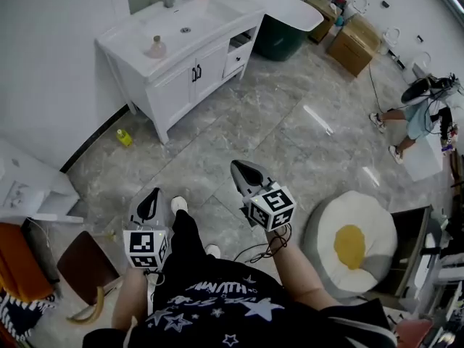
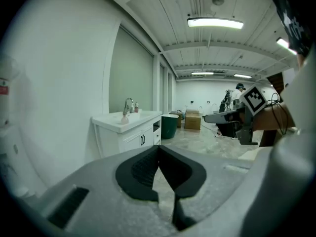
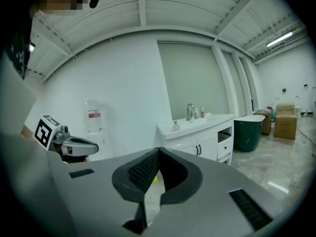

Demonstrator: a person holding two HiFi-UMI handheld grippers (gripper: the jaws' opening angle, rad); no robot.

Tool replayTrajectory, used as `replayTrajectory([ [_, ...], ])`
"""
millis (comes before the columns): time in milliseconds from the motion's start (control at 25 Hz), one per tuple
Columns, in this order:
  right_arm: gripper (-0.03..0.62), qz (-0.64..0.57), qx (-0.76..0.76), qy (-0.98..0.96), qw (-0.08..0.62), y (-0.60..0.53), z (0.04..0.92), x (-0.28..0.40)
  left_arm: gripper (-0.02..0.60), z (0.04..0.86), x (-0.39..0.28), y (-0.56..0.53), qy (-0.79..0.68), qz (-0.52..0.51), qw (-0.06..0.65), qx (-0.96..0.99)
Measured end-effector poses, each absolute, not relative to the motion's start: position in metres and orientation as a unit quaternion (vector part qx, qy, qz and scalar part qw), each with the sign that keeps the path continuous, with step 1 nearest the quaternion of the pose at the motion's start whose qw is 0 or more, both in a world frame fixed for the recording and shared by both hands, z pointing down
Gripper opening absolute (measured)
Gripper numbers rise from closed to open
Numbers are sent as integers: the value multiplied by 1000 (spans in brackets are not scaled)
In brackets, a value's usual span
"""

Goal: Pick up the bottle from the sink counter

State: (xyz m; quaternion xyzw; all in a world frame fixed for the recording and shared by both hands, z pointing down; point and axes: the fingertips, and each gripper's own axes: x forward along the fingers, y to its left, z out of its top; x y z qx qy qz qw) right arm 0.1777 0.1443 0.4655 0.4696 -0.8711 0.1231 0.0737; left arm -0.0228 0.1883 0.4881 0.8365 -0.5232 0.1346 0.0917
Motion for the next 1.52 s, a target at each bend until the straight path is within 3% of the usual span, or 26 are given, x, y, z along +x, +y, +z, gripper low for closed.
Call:
replayTrajectory([
  [280, 15, 130, 470, -873, 28, 54, 437, 161, 16, 479, -37, 94, -523, 122, 86, 839],
  [360, 113, 136, 464, -875, 26, 26, 432, 152, 17, 474, -39, 62, -517, 124, 81, 843],
  [480, 195, 131, 464, -876, 29, -20, 426, 138, 17, 465, -48, 15, -515, 121, 69, 846],
  [760, 285, 129, 462, -876, 39, -124, 426, 90, 17, 465, -108, -74, -541, 104, 75, 831],
  [1520, 313, 147, 423, -892, 67, -289, 466, 6, 17, 491, -196, -183, -596, 113, 103, 788],
])
